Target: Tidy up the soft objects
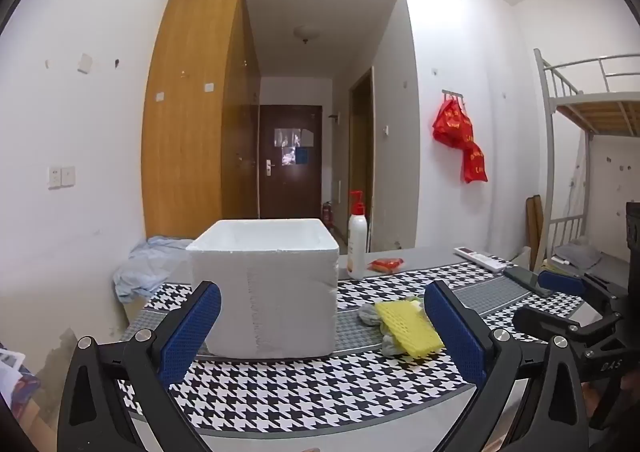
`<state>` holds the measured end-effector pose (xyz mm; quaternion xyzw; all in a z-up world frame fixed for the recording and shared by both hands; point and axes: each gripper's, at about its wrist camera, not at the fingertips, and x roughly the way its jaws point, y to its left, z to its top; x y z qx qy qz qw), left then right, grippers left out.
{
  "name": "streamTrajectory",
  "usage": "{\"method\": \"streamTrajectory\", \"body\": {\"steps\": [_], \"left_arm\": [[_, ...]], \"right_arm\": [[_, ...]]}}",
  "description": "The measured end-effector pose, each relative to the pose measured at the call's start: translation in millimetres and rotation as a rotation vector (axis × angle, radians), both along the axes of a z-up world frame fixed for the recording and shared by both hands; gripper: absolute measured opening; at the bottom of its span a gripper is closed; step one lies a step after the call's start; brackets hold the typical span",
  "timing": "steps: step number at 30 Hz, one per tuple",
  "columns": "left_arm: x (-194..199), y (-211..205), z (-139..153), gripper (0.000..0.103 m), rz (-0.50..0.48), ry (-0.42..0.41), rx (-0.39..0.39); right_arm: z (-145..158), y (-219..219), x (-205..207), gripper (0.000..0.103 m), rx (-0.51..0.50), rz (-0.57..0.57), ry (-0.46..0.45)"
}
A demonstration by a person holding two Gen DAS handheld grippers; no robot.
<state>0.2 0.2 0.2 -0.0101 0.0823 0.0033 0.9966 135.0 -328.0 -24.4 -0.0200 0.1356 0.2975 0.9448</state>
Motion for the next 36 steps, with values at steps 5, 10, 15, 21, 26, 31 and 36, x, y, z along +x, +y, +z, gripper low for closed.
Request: {"method": "streamTrajectory", "body": {"steps": [5,10,15,21,26,31,36], "left_arm": [[-1,0,0,0.102,0.004,-0.015,0.005],[0,-7,2,0.102,0.006,0.004,0.012],[3,-3,0,0.102,-0.01,-0.001,0.002],[5,-4,-2,0.102,-0.016,0.006,0.002],[6,-5,-2,0.102,-0.018,0.007,-0.001],[4,-6,-1,0.102,-0.013,0.009,0.008],[5,-5,0,0.102,-0.01,0.017,-0.002]], "right_arm": [[0,0,0,0.103,-0.009,0.004,-0.001],[0,0,0,0.103,-0.008,-0.001,0.004],[2,2,-4,0.103,-0.005,0.0,0.003],[0,-2,0,0.103,-0.002,-0.002,0.004],[1,-3,0,0.103,-0.002,-0.003,0.002],[3,-4,-1,0.103,0.0,-0.005,0.0],[2,-2,0,0.103,-0.003,0.001,0.001]]}}
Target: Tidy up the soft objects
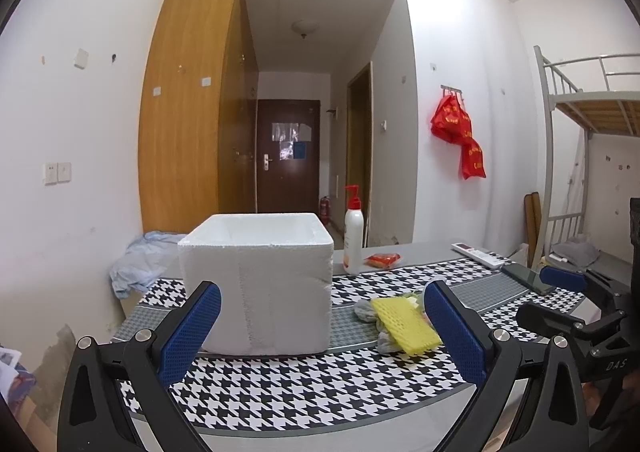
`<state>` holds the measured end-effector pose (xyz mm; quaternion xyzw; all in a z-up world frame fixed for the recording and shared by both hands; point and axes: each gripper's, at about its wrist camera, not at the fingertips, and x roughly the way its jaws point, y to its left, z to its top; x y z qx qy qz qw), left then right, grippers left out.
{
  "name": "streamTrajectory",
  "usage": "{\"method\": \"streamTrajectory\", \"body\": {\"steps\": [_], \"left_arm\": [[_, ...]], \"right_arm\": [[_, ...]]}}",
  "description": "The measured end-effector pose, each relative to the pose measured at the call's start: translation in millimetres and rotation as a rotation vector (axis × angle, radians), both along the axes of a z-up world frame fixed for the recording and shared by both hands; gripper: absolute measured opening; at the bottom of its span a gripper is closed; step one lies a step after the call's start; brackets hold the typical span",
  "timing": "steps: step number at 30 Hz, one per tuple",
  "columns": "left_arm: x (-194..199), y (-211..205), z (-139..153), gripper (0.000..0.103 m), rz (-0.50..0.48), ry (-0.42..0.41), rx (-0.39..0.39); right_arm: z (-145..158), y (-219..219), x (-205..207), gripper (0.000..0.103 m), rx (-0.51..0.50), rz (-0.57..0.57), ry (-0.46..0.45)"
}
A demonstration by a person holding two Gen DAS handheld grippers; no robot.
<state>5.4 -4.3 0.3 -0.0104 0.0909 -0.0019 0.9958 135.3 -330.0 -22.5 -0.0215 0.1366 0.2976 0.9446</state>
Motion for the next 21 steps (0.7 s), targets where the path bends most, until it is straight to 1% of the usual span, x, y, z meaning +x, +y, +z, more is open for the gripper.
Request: {"method": "streamTrajectory", "body": {"steps": [21], "left_arm": [[0.3,1.8,-1.0,0.102,0.014,-0.004,-0.009]], "right_arm": [[-1.2,1.4,-1.0,0.103,-0.006,-0.002,0.0]]}}
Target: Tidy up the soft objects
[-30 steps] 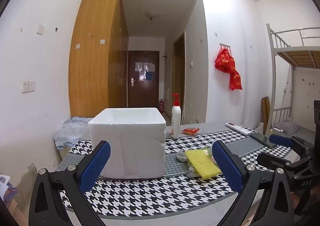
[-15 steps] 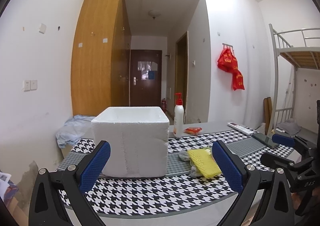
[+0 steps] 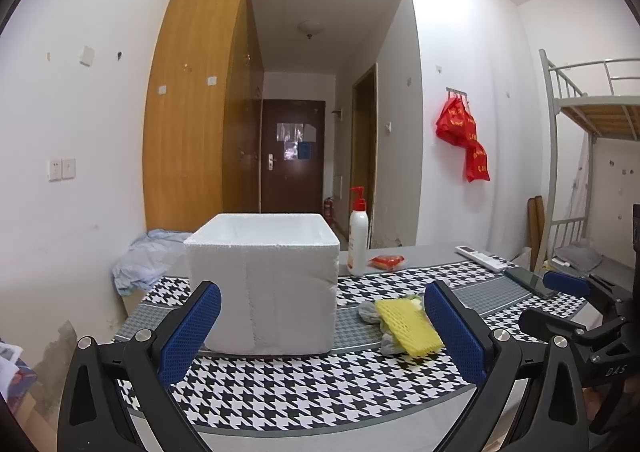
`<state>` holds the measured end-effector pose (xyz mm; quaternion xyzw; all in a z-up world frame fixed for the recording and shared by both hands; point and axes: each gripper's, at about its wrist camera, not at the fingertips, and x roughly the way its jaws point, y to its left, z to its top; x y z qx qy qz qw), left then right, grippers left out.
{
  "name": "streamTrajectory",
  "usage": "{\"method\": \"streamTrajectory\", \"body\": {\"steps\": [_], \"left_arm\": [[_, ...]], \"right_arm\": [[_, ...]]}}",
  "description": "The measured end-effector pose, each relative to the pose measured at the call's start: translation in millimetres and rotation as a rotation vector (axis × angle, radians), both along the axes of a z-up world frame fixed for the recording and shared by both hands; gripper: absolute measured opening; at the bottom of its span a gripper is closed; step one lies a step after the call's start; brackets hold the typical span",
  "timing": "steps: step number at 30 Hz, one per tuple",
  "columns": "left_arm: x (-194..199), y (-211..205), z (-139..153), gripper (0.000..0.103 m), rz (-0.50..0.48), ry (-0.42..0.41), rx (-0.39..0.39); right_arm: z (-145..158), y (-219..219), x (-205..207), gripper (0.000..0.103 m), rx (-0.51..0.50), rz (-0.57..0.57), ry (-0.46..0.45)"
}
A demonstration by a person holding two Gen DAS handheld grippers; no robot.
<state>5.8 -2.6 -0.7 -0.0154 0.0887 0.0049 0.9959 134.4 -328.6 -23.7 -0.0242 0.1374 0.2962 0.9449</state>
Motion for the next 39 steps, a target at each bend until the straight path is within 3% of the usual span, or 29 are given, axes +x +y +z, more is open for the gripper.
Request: {"method": "streamTrajectory", "body": {"steps": [14,20,39], "left_arm": [[0,-5,-1,0.102,-0.006,-0.005,0.033],[5,-3,-2,0.102,-0.014,0.025,0.011],[51,7,-5,0.102,0.027,0.092,-0.014]], "right_arm": [[1,1,-1,0.103,-0.003,0.001,-0.006],[1,-1,0,0.103,-0.004,-0.009,-0.006],[-3,1,35,0.103,-0.019,-0.021,0.038]]}}
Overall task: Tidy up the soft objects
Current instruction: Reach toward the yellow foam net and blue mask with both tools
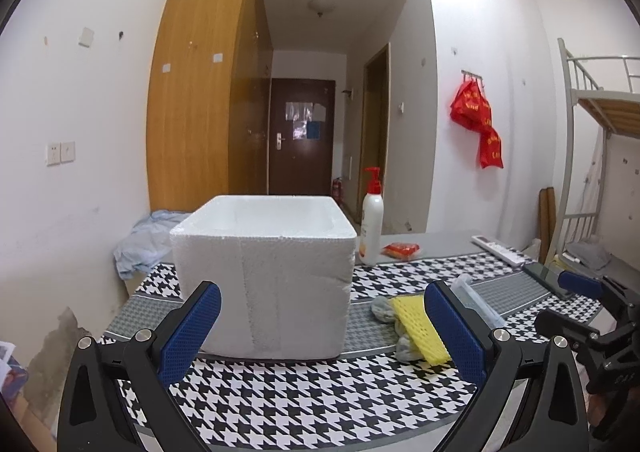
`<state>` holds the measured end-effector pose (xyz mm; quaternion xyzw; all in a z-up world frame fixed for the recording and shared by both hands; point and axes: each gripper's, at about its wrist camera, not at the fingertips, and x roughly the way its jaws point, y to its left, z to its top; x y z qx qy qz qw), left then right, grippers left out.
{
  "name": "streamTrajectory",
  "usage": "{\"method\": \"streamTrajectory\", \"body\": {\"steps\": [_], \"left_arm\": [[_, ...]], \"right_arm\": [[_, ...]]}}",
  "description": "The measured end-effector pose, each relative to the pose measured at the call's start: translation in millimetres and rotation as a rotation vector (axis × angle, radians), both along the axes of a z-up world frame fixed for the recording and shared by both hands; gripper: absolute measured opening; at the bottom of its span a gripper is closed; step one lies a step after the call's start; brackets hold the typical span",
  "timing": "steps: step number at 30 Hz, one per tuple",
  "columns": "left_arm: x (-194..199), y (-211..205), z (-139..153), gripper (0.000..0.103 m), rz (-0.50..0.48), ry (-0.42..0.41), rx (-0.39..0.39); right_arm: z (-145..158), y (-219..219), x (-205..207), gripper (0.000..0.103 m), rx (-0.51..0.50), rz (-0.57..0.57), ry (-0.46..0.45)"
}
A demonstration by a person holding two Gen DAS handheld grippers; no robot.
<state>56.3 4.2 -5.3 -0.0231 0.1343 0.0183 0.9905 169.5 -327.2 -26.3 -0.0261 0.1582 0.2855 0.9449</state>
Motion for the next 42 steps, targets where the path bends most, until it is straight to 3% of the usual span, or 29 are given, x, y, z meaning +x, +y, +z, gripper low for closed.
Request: {"method": "streamTrajectory", "body": {"steps": [17,28,42], "left_arm": [[63,-28,-15,0.102,-0.083,0.159,0.041],[92,-42,-37,0.102,-0.152,0.263,0.014],[122,-68,-60,0.102,-0.243,0.377,0.051]], "right_arm": [[-15,-4,60,0.103,-0.072,-0.069,0.1],[-27,-10,81,0.103,-0.102,-0.106,0.167],[-40,-16,97,0.103,-0.11,-0.124,0.22]]}}
